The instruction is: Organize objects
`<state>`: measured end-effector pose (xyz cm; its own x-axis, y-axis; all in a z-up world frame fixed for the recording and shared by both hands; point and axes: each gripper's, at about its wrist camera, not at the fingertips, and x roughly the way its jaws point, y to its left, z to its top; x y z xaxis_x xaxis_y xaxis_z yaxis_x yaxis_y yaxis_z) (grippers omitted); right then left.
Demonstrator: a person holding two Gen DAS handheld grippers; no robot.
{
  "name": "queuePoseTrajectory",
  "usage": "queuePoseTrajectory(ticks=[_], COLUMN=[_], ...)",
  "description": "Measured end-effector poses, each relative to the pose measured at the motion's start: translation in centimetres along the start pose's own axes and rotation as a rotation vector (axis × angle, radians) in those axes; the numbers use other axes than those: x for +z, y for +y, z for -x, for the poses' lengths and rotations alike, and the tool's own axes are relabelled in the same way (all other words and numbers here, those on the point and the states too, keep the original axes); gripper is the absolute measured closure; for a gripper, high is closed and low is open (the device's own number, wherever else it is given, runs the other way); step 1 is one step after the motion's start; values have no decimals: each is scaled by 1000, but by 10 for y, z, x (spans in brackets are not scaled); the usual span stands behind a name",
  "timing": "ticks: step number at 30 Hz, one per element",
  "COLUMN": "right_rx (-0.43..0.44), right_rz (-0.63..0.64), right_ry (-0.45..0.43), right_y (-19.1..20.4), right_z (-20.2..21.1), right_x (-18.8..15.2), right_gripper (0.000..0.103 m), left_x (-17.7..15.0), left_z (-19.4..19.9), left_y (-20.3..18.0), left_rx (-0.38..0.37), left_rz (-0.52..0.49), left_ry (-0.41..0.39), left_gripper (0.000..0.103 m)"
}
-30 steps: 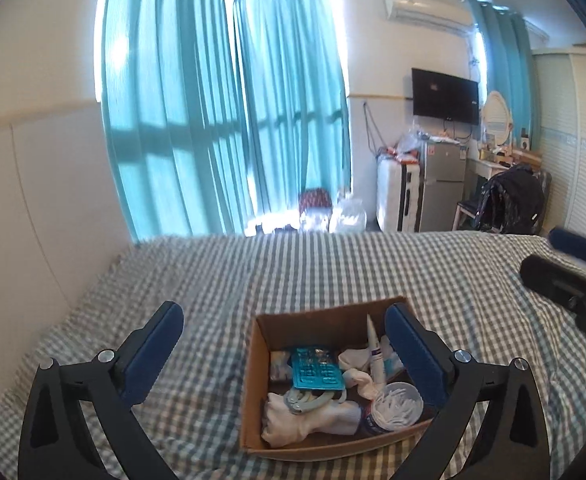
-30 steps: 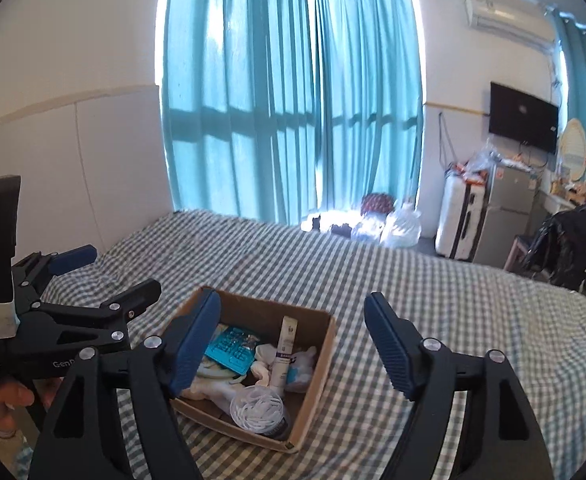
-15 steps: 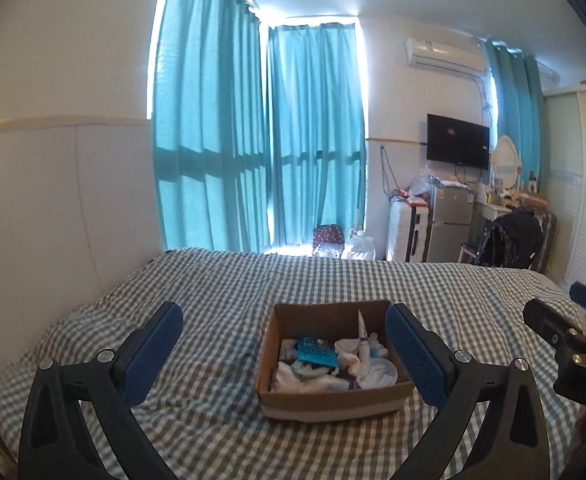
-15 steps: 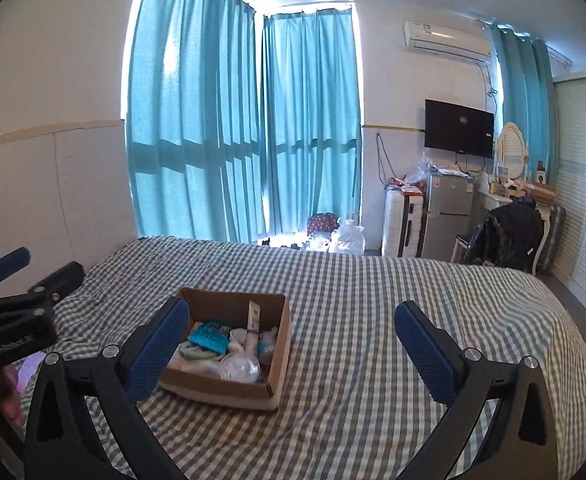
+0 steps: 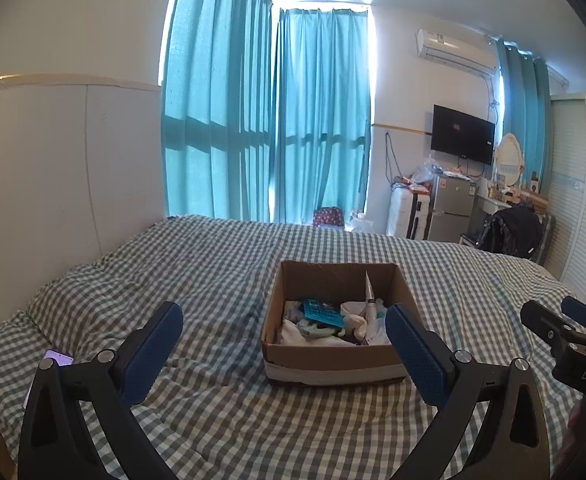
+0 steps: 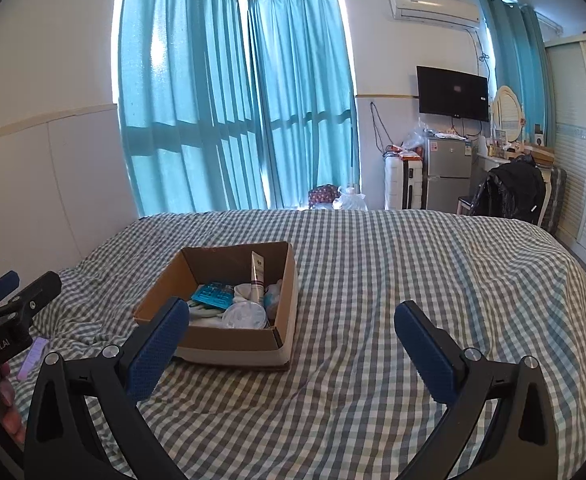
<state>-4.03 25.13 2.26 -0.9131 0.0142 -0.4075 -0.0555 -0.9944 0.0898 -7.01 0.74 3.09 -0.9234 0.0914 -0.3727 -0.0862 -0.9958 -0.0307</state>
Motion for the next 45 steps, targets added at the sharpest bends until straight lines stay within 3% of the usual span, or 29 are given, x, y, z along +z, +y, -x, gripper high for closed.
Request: queuePoseTrajectory(ticks=[45], right_rx=[-26], right_rz=[57], right_ry=[9], right_y=[9], right_z=[-4], right_x=[-4], right_gripper=[0], left_x=[-5], left_z=[5], left_y=[-13], left_rx=[22], left_rz=[-65], left_ry=[27], left_gripper=[0])
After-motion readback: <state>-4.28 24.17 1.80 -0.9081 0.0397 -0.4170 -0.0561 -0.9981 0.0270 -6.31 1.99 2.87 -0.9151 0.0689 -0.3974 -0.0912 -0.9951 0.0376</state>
